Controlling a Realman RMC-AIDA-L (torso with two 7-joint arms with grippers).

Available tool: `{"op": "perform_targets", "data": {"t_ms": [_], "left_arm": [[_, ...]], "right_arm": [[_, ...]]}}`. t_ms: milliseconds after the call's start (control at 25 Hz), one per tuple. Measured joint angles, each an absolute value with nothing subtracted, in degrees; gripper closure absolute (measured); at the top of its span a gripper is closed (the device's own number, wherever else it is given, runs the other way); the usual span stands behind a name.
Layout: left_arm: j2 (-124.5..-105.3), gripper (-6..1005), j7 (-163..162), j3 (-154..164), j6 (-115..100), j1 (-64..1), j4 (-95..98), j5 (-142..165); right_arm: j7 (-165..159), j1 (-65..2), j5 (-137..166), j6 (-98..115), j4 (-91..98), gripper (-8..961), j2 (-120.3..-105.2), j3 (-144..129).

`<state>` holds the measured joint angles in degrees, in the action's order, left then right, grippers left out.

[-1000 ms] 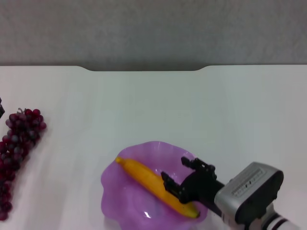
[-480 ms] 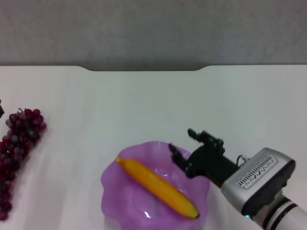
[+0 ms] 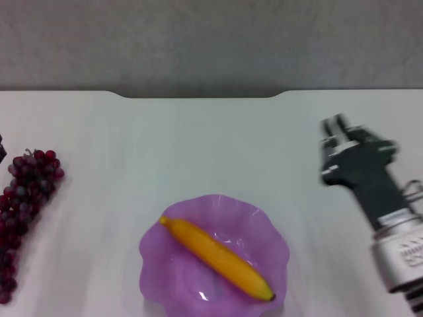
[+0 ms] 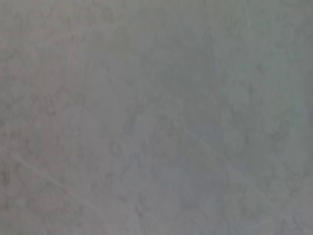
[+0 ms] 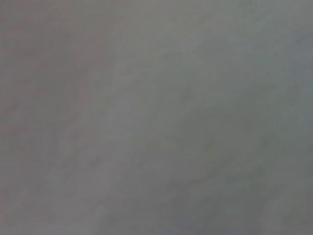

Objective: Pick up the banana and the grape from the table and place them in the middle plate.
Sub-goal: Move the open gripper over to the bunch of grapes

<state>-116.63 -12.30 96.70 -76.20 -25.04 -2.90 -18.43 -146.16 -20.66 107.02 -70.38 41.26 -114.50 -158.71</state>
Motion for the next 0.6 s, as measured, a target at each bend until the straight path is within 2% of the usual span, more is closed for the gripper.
{"op": "perform_targets", "data": {"t_ms": [80, 320, 600], "left_arm": [[-116.64, 111, -12.3, 96.8, -76.2, -25.2, -2.9, -18.4], [-116.63, 111, -13.1, 97.0, -76.0, -25.4, -2.9, -15.3], [-116.69, 112, -14.9, 97.0, -75.9, -26.0, -2.9, -11.1]], "right_arm": [[-146.6, -19.3, 106.5, -74.5, 40.3, 713, -114.73, -157.5], [-150.8, -17.5, 99.2, -80.9, 37.3, 840, -114.75, -157.2], [-156.6, -15.2, 94.9, -82.2, 33.3, 836, -114.92, -157.5]]}}
